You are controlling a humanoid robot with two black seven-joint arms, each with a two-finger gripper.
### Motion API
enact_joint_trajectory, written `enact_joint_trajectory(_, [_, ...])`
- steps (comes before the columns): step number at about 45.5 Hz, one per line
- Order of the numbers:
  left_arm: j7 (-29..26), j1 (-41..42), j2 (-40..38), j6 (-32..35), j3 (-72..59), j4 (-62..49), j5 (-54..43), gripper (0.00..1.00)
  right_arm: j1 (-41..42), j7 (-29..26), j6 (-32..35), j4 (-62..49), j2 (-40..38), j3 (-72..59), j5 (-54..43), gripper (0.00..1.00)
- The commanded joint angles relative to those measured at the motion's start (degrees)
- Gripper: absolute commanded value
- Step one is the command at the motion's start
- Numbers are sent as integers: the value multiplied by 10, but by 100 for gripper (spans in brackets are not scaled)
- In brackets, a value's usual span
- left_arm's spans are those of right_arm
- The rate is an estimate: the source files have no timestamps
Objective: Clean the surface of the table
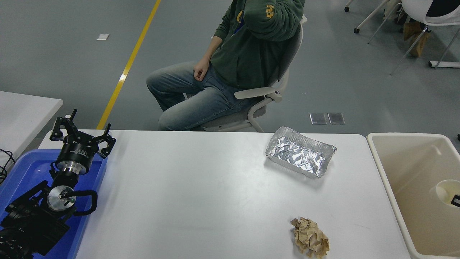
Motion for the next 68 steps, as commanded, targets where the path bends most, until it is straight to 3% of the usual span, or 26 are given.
enact_joint_trajectory(1, [0, 0, 0, 0, 0, 0, 0, 100, 3, -6, 1, -1, 22, 4, 90, 100])
enact_joint_trajectory(34, [0, 0, 0, 0, 0, -1, 0, 100, 24, -6, 5, 0, 32, 16, 125, 100])
enact_joint_trajectory(52, [0, 0, 0, 0, 0, 0, 0, 100, 54, -9, 18, 11, 21, 38, 228, 100])
enact_joint_trajectory(60, [0, 0, 0, 0, 0, 0, 0, 100, 82, -8, 74, 92, -44, 187, 255, 100])
enact_joint_trajectory(68, [0, 0, 0, 0, 0, -1, 0, 100, 72, -7, 76, 212, -88, 332, 256, 100])
